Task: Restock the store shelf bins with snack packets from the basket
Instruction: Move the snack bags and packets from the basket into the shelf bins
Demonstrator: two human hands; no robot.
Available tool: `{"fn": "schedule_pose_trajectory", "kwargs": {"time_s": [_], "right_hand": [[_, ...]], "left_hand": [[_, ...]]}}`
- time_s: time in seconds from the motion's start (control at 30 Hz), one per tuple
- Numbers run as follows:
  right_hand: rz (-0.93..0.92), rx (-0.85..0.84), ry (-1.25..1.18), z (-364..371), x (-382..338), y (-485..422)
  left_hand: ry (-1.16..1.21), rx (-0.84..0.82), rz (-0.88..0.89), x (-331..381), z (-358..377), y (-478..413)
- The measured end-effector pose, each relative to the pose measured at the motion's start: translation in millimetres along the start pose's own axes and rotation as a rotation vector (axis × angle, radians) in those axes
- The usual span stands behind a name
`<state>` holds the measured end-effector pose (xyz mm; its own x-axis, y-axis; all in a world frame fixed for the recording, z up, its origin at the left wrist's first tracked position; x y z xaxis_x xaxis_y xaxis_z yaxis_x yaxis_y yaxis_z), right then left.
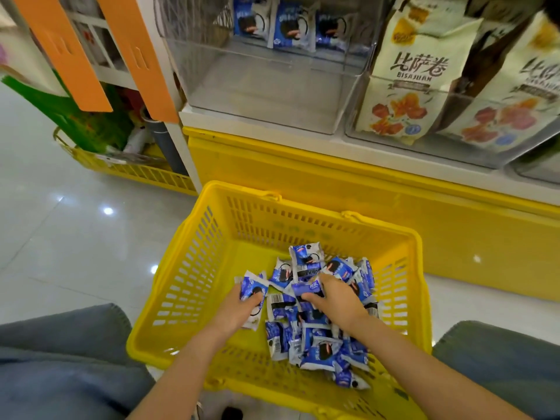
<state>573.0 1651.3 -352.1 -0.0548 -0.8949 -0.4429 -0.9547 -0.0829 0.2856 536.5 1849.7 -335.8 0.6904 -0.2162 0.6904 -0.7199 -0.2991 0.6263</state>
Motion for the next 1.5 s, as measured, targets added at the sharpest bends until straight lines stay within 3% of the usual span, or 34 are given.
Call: {"fn": "schedule_pose_trajectory", "kwargs": {"time_s": [0.17, 0.27, 0.4, 0.47, 0.57, 0.7, 0.97, 1.2, 1.5], "right_hand": [[-0.235, 0.295, -0.207, -48, -74, 21], [-0.441, 0.278, -0.213, -60, -102, 43], [-0.680, 0.231, -0.190, -74, -123, 67], [-0.633, 0.258, -0.285, -88, -125, 70], [-0.346, 0.339, -0.522, -110, -123, 65], [-0.093, 0.224, -0.687, -121, -127, 58], [-0.115, 0.201, -0.846, -168, -144, 54], [-0.213, 0.417, -0.784, -244, -183, 11], [-0.145, 0.724, -0.458, -300, -218, -121]], "left_hand": [[0.303, -0.030, -0.153, 25, 8, 25], [0.635, -0.201, -0.186, 44, 10, 36], [0.855, -0.115, -0.136, 60, -7, 44], [0.846, -0.080, -0.066, 66, -11, 48], [0.821, -0.017, 0.098, 85, -18, 58], [0.908, -0.031, 0.261, 111, -26, 81], [0.736, 0.007, 0.432, 151, -57, 102], [0.599, 0.103, 0.575, 212, -105, 84], [0.590, 0.210, 0.662, 254, -153, 43]]}}
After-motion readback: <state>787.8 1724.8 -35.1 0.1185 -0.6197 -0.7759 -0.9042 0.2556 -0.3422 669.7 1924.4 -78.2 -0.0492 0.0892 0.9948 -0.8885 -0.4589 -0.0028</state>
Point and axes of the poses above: each hand's wrist, its own y-axis away from the middle knuckle, its own z-axis out of the palm, x = y × z, the point moved 5 cm from there along -y, towards the middle knuckle, and after that the axes turned 15 degrees about x, right-handed, at the moved point
